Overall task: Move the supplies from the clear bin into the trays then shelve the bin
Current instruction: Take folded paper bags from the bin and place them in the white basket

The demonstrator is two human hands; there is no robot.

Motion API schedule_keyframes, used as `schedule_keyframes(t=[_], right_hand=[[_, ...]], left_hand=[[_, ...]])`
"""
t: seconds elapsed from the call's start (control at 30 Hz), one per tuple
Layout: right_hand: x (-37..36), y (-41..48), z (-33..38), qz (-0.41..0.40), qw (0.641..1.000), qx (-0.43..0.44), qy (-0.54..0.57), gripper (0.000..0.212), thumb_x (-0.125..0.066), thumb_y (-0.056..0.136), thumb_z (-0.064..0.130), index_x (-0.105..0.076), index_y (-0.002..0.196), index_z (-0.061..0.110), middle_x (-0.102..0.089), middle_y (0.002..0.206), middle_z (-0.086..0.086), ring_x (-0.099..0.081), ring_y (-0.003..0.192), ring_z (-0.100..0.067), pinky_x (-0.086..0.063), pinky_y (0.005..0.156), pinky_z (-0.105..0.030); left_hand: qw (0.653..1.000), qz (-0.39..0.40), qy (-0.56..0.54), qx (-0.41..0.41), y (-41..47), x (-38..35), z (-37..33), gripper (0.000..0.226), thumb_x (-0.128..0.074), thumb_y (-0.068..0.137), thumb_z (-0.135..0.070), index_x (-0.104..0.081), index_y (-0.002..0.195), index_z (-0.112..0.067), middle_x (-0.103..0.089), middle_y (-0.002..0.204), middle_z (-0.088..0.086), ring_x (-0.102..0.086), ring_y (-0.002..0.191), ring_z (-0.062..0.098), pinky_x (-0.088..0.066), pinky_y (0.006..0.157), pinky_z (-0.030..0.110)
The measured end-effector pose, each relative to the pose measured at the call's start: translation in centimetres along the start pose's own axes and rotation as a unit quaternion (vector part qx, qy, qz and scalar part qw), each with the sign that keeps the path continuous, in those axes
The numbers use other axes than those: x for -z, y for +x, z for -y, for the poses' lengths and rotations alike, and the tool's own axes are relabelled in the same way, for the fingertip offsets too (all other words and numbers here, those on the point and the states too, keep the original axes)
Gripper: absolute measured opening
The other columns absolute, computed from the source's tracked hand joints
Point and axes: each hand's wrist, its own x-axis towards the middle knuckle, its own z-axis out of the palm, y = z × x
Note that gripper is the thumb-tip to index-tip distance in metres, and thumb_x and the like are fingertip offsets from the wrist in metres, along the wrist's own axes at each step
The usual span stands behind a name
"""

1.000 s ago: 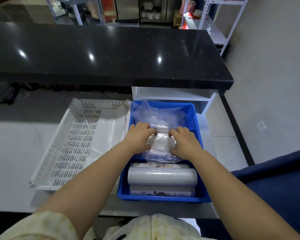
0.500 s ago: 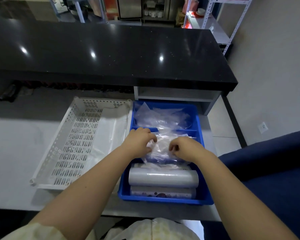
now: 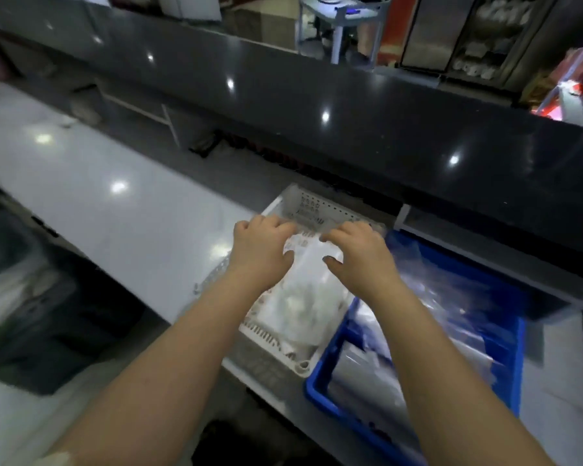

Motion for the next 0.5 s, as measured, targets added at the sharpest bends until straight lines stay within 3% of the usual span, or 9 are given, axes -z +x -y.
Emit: schedule_keyframes(t=[0.2, 0.4, 0.5], right_hand=[[-2.9, 6.8, 13.7, -0.005, 0.990, 0.142, 0.015, 0.036, -0.069, 0.082, 0.025, -0.061, 0.117, 0.022, -0.060, 0.117, 0.000, -0.047, 0.111, -0.028, -0.038, 0.090, -0.039], [-7.9, 12.7, 32.6, 0.005, 0.963, 0.268, 0.039, 0.043, -0.070, 0.080, 0.030, -0.059, 0.122, 0.025, -0.060, 0.121, 0.000, -0.048, 0.113, -0.029, -0.039, 0.091, -0.038], [-10.6, 14.9, 42.5, -0.005, 0.946, 0.319, 0.052, 0.042, -0.071, 0.079, 0.026, -0.062, 0.119, 0.023, -0.063, 0.116, -0.002, -0.052, 0.107, -0.031, -0.043, 0.083, -0.040]], left_hand=[[0.985, -0.047, 0.026, 0.163, -6.1, 5.4, 14.7, 0.042, -0.059, 0.081, -0.036, -0.054, 0.123, -0.034, -0.054, 0.124, -0.005, -0.043, 0.117, 0.023, -0.028, 0.095, 0.040], [0.950, -0.104, 0.056, 0.289, -14.5, 11.7, 31.0, 0.047, -0.059, 0.077, -0.036, -0.055, 0.124, -0.034, -0.058, 0.121, -0.002, -0.045, 0.113, 0.026, -0.032, 0.090, 0.041], [0.934, -0.116, 0.076, 0.330, -19.0, 14.6, 39.5, 0.049, -0.059, 0.074, -0.038, -0.056, 0.123, -0.032, -0.059, 0.116, 0.001, -0.047, 0.110, 0.028, -0.036, 0.087, 0.041]])
